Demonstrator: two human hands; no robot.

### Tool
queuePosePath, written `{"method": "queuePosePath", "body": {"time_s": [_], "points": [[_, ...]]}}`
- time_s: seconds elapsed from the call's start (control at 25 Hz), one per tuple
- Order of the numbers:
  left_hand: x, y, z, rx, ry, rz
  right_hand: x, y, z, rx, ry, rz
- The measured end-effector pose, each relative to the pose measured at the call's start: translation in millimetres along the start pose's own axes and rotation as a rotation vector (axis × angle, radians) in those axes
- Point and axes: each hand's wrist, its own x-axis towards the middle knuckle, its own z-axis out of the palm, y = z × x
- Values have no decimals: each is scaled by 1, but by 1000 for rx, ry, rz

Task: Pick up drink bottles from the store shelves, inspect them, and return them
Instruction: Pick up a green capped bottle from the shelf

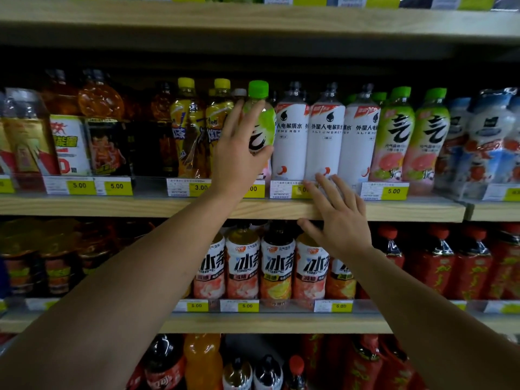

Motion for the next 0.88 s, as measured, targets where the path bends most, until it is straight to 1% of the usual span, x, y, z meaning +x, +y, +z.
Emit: {"method": "queuePosePath", "body": {"time_s": [0.16, 0.24, 0.36, 0.44, 0.6, 0.72, 0.8, 0.88], "points": [[3, 19, -12, 15, 108, 93, 1, 5, -7, 52, -27, -46], [7, 36, -17, -14, 120, 106, 0, 12, -12, 70, -34, -77], [0, 65, -12, -18, 93, 85, -7, 39, -18, 91, -28, -65], [-9, 89, 3, -39, 74, 72, -16, 71, -25, 80, -15, -37], [-15, 136, 37, -92, 112, 19, -39, 142, -36, 56, 9, -19], [-10, 171, 66, -59, 99, 16, -47, 191, -42, 64, -36, 25], [-4, 193, 86, -53, 77, 8, -48, 209, -43, 82, -49, 6], [3, 211, 104, -48, 61, 23, -48, 218, -42, 104, -19, 5]]}}
